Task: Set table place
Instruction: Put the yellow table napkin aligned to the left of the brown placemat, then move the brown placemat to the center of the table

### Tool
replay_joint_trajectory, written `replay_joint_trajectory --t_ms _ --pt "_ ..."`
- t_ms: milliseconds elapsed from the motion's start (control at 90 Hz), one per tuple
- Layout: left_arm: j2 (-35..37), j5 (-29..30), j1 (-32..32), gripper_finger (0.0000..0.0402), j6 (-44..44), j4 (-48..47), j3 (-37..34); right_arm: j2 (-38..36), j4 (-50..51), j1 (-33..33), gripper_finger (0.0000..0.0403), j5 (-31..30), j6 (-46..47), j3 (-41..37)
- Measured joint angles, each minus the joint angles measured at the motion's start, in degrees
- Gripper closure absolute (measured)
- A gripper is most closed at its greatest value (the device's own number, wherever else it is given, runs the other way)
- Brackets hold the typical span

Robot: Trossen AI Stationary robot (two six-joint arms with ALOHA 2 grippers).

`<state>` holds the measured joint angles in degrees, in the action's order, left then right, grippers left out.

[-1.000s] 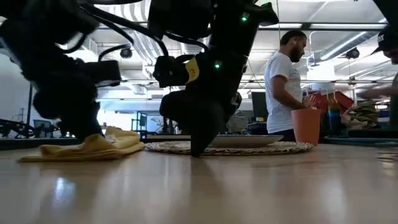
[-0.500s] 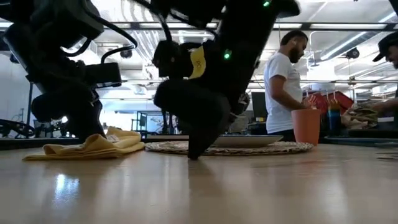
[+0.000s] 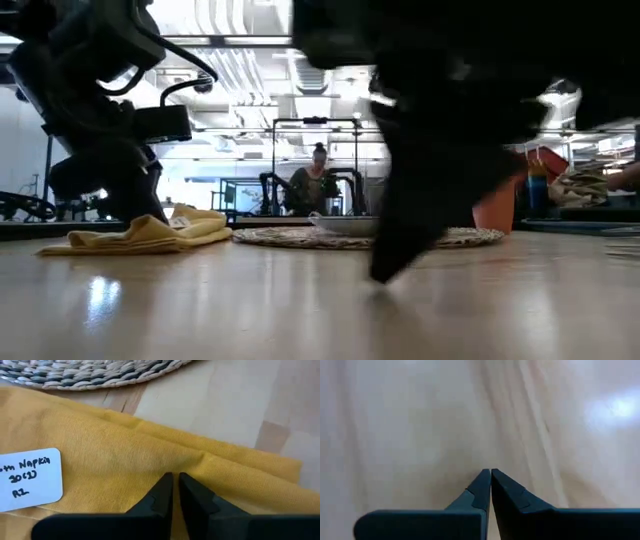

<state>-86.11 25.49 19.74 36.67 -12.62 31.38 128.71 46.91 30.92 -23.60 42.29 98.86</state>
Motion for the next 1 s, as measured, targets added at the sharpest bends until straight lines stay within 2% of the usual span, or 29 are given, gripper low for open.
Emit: replay_joint_trajectory --t_ms 167,422,589,744,1000 --pt "0.0 0.1 -0.1 0.0381 -0.1 0.0 0.0 -3.0 0.4 -7.7 0.0403 -3.3 -5.5 -1.6" --pt "0.0 0.2 -0.1 0.0381 -1.0 -0.5 0.0 -3.7 -2.1 -17.7 0.0403 -0.3 -14.5 -4.2" --pt "0.0 0.6 -0.1 0.0381 -1.2 -1.2 0.0 -4.2 -7.5 -20.7 0.0403 5.9 -16.3 -9.0" --pt "0.0 1.7 -0.4 0.0381 -0.8 -2.7 0.0 -4.3 -10.4 -18.9 0.0403 8.4 -12.6 -11.4" --pt "0.4 3.6 -3.6 0.0381 -3.7 -3.5 0.0 -4.0 -10.6 -7.5 0.0403 12.6 -5.2 -9.0"
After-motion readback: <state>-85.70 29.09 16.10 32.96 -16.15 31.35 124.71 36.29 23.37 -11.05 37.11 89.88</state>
